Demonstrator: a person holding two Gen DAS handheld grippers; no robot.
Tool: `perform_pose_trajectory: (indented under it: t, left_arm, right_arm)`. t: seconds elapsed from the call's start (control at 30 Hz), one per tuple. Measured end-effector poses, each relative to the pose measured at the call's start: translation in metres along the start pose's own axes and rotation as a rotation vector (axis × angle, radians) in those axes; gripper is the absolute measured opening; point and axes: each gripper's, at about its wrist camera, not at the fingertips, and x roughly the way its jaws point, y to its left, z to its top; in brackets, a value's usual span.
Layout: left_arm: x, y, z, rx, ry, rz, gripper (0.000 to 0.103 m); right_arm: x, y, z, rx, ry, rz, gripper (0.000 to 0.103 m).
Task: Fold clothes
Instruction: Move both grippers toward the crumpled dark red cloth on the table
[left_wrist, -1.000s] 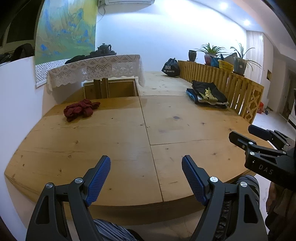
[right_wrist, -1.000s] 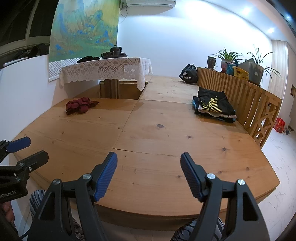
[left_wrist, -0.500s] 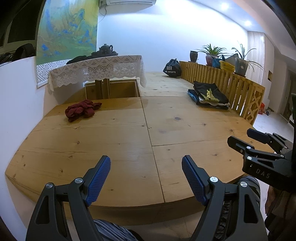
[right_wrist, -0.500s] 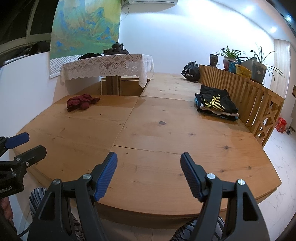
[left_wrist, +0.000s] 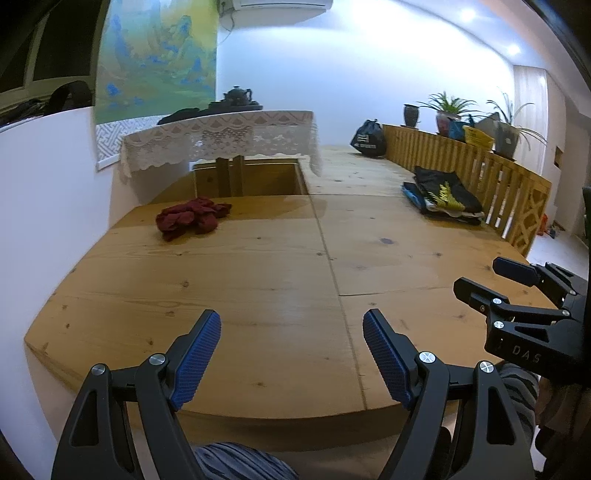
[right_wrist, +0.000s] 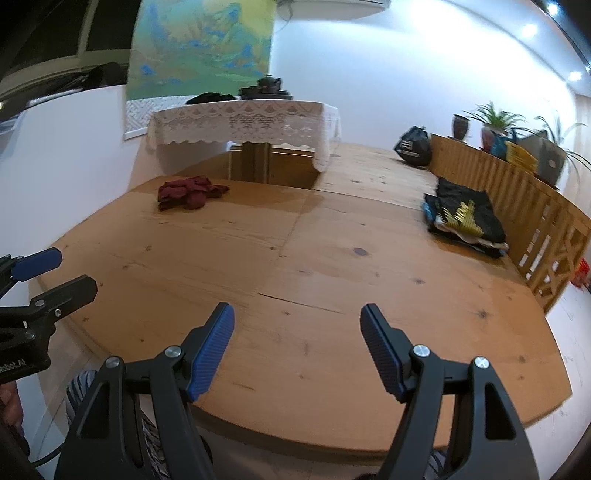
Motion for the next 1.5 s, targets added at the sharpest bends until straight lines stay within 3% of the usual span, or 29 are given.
perform_pose_trajectory:
  t: [0.4,0.6,0.83,1.5]
  left_arm:
    - [0.022,0.049,0.02,-0.016,-0.021,0.09,0.078]
    - [0.041,0.075,0.034,-0.045,-0.026,0.075,0.078]
    - [0.062,0.1,0.051,-0.049,-0.044,0.132,0.078]
    - [0.128,0.143,0.075,-0.04,-0.024,0.179,0.078]
  right_arm:
    - [0.04,0.044,0.044,-0.099,-0.021,0.087,0.07]
    - [0.065,0.068,0.068,-0.142,-0.034,0.107,0.07]
    - [0.097,0.093,0.096,-0.171,-0.029,0.141,0.07]
    - [0.169,0.125,0.131,-0.238,-0.006,0.133,0.07]
